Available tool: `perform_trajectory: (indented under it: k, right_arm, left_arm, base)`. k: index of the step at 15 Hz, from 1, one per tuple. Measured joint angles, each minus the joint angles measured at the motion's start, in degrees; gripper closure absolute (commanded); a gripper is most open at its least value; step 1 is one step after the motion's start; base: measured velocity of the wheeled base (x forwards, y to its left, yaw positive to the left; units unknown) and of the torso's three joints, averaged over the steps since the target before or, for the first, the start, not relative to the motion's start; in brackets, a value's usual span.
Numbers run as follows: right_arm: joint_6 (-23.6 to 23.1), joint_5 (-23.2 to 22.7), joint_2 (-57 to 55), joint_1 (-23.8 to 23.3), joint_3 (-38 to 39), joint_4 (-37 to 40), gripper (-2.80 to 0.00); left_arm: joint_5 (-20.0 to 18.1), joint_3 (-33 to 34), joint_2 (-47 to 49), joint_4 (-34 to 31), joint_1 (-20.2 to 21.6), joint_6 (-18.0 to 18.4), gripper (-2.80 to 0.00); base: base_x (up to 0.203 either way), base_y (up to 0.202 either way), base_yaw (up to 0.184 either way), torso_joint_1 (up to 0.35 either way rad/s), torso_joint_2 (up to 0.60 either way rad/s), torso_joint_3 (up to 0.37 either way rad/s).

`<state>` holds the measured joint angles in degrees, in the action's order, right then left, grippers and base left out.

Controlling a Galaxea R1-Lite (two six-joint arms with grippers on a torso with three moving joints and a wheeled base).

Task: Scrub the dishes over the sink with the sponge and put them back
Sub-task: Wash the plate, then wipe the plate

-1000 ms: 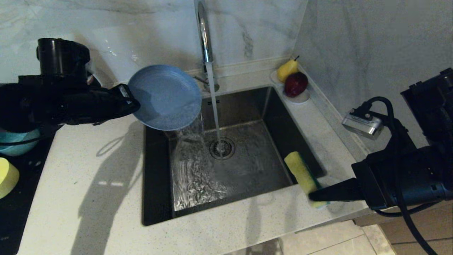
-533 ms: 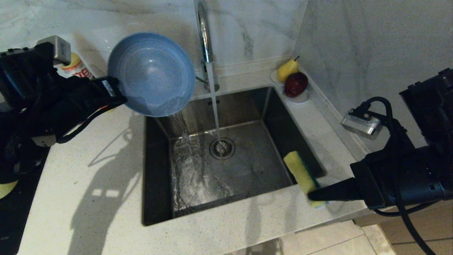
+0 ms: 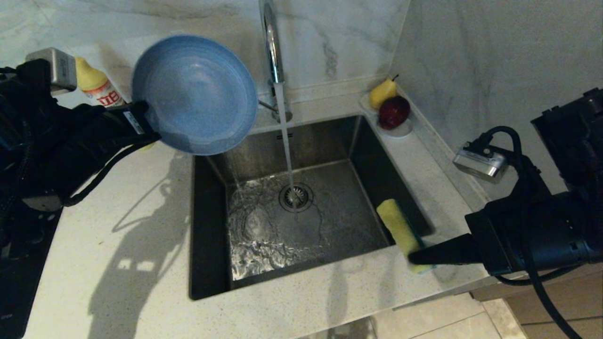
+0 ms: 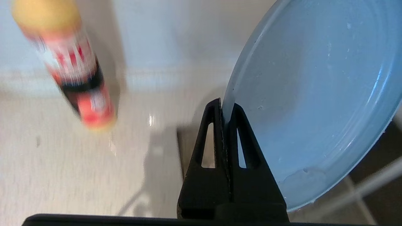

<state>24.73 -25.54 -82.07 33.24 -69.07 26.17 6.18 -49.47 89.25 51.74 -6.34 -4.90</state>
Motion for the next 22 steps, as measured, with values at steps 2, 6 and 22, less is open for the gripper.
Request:
perform_trajectory:
  k: [2, 6, 22]
  right_arm:
    - [0.02, 0.02, 0.62, 0.05, -0.31, -0.05, 0.0]
    - [-0.16, -0.02, 2.45, 0.02, -2.62, 0.17, 0.0]
    - [-2.18, 9.75, -18.18, 13.63, -39.97, 18.63, 0.0]
  left_arm:
    - [-1.83, 0.27, -1.3, -7.47, -0.07, -0.42, 0.0]
    - [-10.45, -3.04, -5.21, -31.63, -0.1, -3.14, 0.0]
    - [-5.16, -14.86, -4.22, -58.03, -17.51, -16.95, 0.0]
  base:
    - [0.0, 0.0, 0.0, 0.0, 0.0, 0.0]
    - [0.0, 0.0, 0.0, 0.0, 0.0, 0.0]
    - [0.0, 0.0, 0.0, 0.0, 0.0, 0.0]
